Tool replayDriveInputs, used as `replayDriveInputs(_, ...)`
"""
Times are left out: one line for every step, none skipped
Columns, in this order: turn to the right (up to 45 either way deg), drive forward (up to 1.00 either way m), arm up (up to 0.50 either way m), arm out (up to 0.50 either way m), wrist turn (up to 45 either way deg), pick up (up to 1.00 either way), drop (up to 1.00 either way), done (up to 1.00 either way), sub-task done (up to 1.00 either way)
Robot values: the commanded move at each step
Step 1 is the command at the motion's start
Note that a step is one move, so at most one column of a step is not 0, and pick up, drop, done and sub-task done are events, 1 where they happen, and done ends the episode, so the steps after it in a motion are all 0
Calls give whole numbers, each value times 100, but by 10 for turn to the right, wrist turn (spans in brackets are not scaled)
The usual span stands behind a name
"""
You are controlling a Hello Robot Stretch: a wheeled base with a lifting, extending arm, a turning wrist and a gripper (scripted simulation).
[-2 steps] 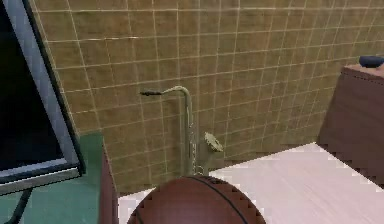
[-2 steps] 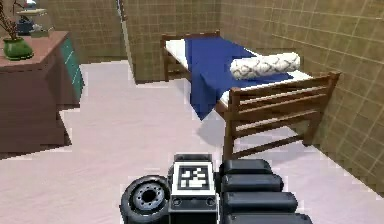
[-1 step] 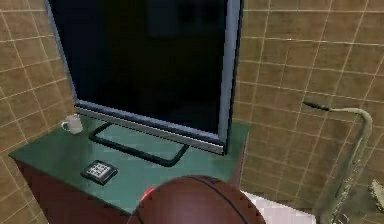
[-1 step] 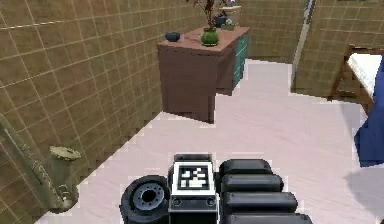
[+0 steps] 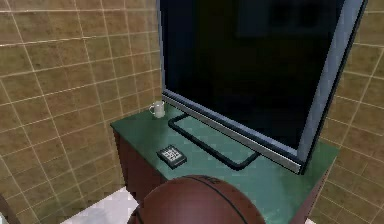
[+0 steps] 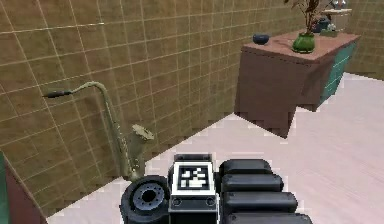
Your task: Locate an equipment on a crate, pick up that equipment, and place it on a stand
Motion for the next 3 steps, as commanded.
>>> replayDriveInputs(-30, 0, 0, 0, 0, 0, 0, 0, 0)
replayDriveInputs(450, 0, 0, 0, 0, 0, 0, 0, 0)
replayDriveInputs(210, 0, 0, 0, 0, 0, 0, 0, 0)
